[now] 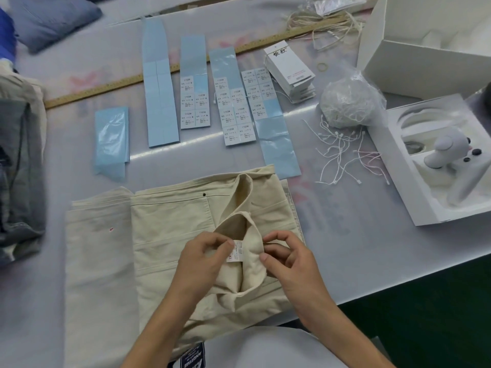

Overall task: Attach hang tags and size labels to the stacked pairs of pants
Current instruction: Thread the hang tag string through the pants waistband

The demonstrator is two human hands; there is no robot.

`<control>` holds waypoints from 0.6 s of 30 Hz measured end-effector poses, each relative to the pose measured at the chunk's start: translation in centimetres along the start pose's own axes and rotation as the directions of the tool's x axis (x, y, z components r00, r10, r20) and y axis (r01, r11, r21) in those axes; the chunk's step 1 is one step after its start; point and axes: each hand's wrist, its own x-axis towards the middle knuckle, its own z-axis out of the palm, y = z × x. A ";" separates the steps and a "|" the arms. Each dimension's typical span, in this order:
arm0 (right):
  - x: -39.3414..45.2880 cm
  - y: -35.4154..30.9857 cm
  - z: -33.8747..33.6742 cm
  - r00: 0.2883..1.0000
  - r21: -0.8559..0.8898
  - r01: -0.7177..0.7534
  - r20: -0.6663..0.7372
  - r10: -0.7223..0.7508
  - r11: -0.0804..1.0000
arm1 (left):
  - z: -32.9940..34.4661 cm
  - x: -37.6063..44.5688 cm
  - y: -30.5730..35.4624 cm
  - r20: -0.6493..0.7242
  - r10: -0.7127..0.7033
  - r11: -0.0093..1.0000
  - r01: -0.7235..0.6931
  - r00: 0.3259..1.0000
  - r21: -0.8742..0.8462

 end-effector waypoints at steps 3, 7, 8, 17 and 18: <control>0.0 -0.4 0.2 1.000 -0.007 0.019 0.013 -0.019 1.000 | -1.2 -0.4 -0.5 0.109 -0.045 0.980 0.065 0.993 -0.190; 0.0 -0.8 0.2 0.999 -0.010 0.033 0.013 -0.033 0.999 | -2.3 -0.9 -1.2 0.184 -0.001 0.957 0.054 0.983 -0.285; 0.0 -0.8 0.1 0.999 -0.013 0.032 0.018 -0.032 0.999 | -2.5 -0.9 -1.2 0.192 0.003 0.955 0.054 0.981 -0.291; -0.5 -0.7 -0.2 0.998 -0.023 0.058 -0.022 -0.058 0.998 | -2.9 -1.0 -1.0 0.190 0.080 0.968 -0.031 0.979 -0.249; -0.7 -0.4 -0.9 0.996 -0.025 0.052 -0.076 -0.054 0.998 | -2.9 -1.1 -1.1 0.226 0.111 0.968 -0.054 0.968 -0.245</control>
